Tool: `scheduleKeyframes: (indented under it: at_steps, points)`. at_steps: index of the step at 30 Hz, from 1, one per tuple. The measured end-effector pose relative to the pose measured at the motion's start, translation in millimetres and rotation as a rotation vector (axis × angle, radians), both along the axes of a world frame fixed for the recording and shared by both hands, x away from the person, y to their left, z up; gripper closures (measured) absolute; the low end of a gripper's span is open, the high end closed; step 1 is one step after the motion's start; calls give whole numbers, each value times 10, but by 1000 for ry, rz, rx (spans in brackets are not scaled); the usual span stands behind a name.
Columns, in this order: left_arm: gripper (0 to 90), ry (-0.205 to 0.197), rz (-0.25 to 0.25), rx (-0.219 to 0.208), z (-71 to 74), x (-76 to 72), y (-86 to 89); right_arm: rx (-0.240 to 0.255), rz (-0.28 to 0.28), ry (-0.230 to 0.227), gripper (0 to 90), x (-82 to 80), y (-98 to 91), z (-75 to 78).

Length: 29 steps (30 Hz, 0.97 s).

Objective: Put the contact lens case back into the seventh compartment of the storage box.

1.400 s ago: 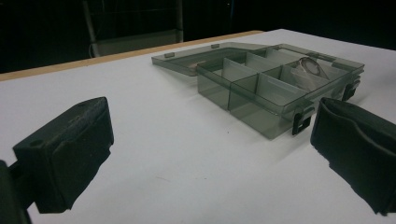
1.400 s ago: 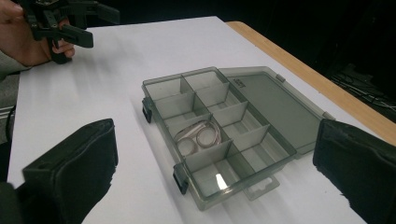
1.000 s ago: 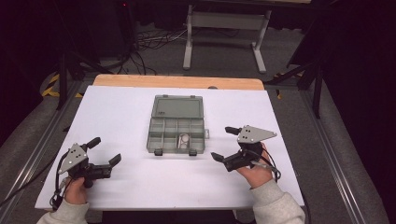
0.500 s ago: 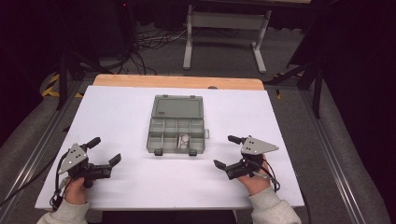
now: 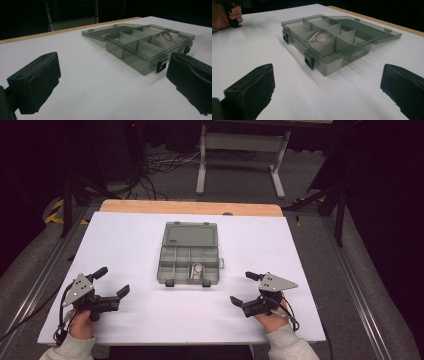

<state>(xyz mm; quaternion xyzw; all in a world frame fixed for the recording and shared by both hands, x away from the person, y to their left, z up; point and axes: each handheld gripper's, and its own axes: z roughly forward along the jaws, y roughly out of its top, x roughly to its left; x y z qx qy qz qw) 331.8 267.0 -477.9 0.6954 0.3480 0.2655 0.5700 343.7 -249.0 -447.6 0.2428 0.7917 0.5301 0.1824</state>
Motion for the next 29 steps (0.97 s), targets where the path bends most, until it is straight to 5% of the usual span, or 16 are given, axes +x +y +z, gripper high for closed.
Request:
scheduleKeyframes:
  at_steps: [9, 29]
  points:
    - [1, 3, -3, 8, 2, -4, 4, -14, -4, 32, 1, 2, 9, -91]
    - [1, 0, 0, 3, 0, -2, 1, 6, -19, 24, 1, -7, -3, -88]
